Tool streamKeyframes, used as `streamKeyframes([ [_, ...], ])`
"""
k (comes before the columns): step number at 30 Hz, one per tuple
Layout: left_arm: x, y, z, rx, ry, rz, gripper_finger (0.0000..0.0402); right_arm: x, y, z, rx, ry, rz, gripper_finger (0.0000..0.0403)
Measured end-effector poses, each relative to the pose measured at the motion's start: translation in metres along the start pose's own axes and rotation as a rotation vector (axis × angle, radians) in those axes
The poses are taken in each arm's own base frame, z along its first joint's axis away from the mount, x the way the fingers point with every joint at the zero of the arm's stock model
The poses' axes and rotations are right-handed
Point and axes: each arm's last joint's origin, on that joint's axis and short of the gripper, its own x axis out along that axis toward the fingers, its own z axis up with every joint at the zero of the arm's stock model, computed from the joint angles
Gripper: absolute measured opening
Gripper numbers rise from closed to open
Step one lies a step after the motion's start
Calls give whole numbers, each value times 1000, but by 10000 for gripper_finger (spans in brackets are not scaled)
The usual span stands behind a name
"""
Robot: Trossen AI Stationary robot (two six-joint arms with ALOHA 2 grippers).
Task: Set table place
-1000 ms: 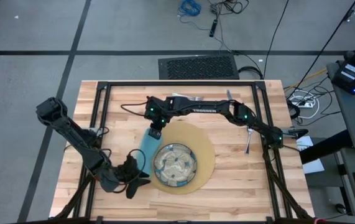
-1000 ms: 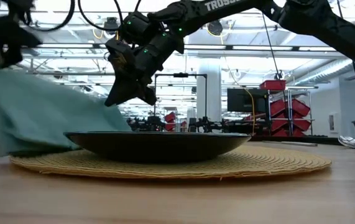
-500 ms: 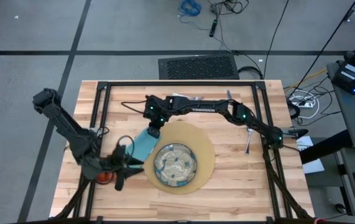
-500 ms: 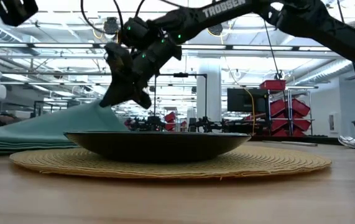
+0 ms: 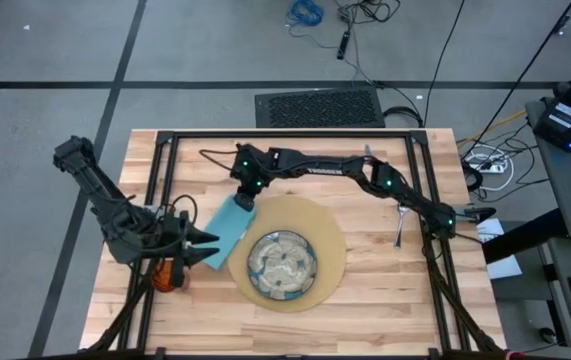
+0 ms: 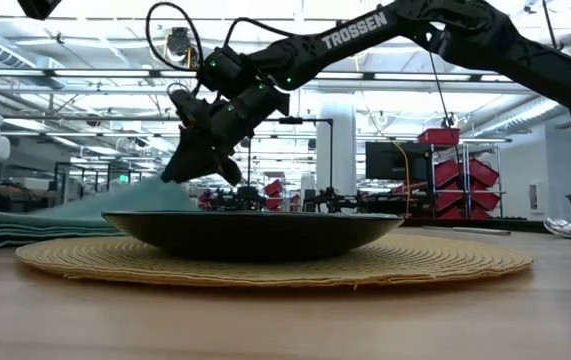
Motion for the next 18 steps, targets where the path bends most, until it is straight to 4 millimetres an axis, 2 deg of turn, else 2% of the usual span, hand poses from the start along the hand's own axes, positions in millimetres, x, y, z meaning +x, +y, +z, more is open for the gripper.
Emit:
streamKeyframes([
  [7,0,1,-2,20,11,13,145,-3,-9,0,2,7,-30,128],
  [11,1,6,-6,38,50,44,145,-15,-4,13,-7,-19,-43,161],
  [14,5,15,-11,59,126,74,145,-54,7,30,-9,8,-66,167],
  [18,13,32,-7,55,264,114,145,-131,27,44,-18,-21,-146,165],
])
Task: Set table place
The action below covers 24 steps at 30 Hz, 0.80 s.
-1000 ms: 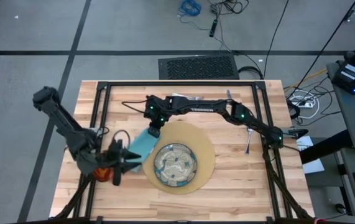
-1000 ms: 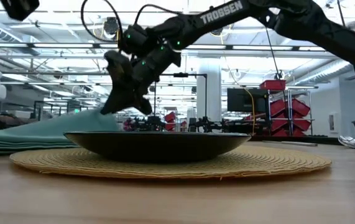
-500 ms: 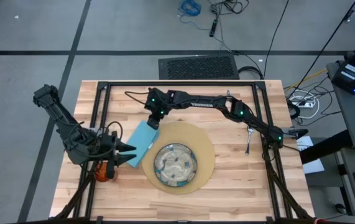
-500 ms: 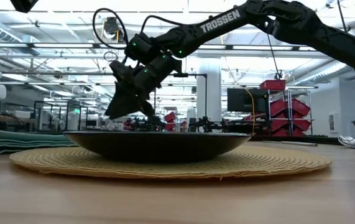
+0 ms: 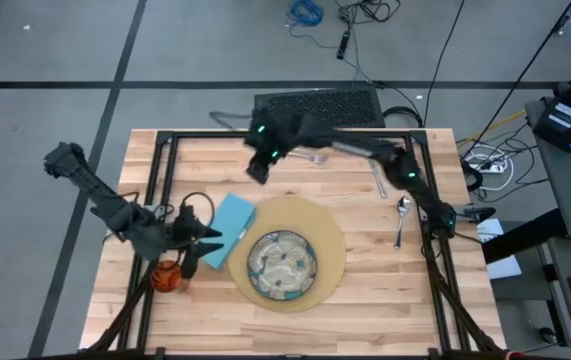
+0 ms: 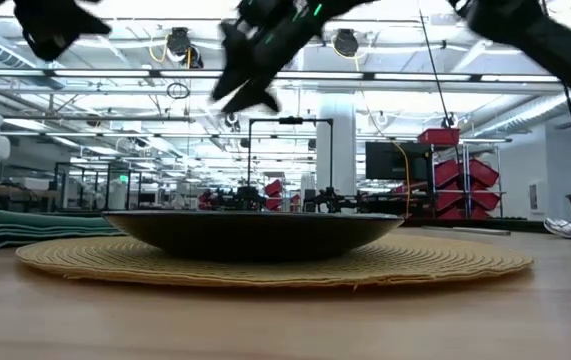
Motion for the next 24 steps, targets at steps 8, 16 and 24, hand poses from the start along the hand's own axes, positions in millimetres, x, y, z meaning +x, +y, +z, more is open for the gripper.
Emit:
streamKeyframes([
  [8,23,35,11,-153,271,130,145,-144,27,12,3,-179,-161,147],
  [16,58,57,-5,-201,557,269,145,-191,42,4,-5,-221,-161,142],
  [24,73,64,-33,-247,883,369,145,-193,41,-3,-22,-155,-200,141],
])
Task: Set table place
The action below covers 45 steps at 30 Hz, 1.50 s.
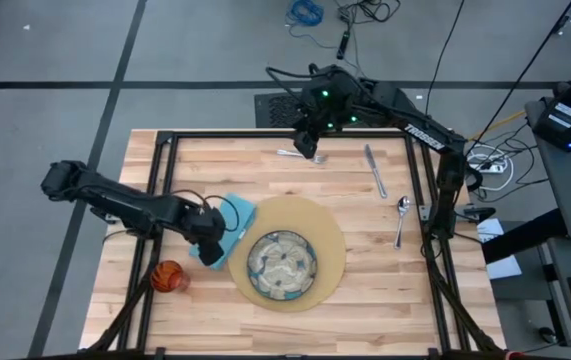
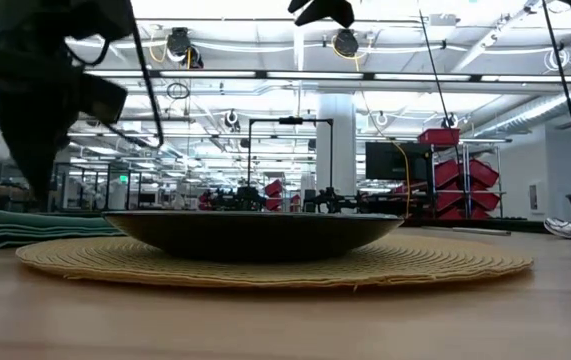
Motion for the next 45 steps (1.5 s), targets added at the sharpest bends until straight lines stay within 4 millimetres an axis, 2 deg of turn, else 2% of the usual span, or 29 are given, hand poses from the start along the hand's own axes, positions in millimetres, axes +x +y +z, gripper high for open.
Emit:
streamKeyframes([
  [8,17,-4,3,-25,81,33,145,0,0,-1,-18,5,0,141],
  [18,31,-20,-8,-36,119,52,145,0,0,-1,-37,10,0,141],
  [26,57,-22,-12,-65,192,105,145,1,1,-1,-38,13,4,141],
  [30,55,-25,-10,-83,193,97,145,1,1,-1,-37,14,7,141],
  [35,48,-37,-8,-129,178,-18,145,1,1,-2,-34,24,6,141],
  [45,50,-57,-23,-215,210,-100,145,1,1,-4,-36,37,5,141],
])
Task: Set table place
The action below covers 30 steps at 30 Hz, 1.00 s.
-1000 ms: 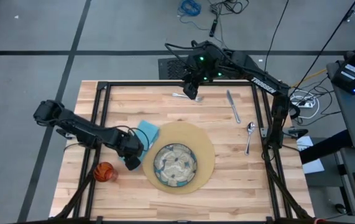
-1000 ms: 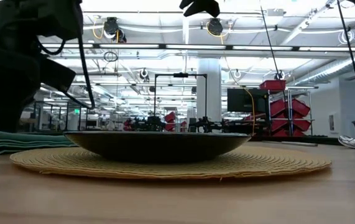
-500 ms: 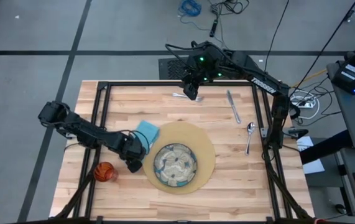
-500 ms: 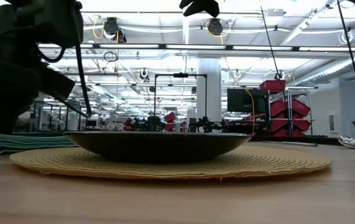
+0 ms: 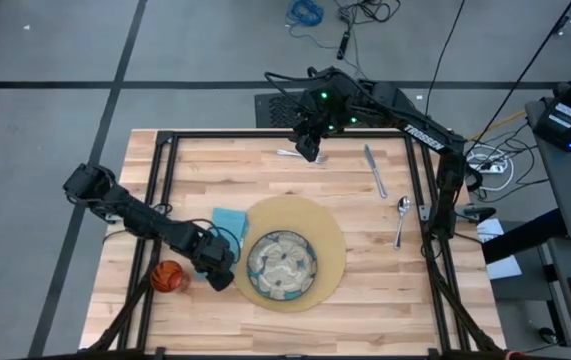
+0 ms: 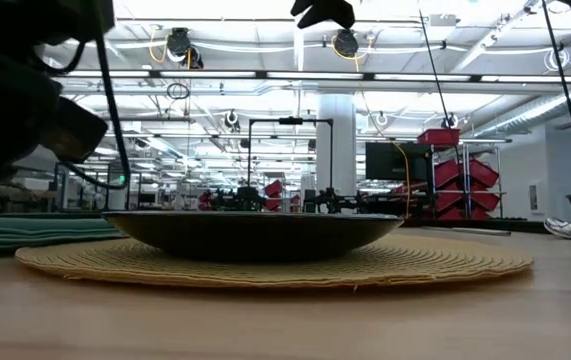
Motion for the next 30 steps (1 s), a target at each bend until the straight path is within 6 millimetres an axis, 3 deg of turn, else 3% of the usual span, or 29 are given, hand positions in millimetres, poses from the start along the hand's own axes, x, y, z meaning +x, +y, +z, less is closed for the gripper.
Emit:
streamKeyframes([
  [15,6,-15,-23,-85,-15,-73,145,0,0,-1,-12,9,1,141],
  [25,24,-31,-26,-76,-13,-151,145,0,0,-1,-22,15,3,141],
  [30,19,-32,-27,-47,-34,-158,145,0,0,-1,-25,15,3,141],
])
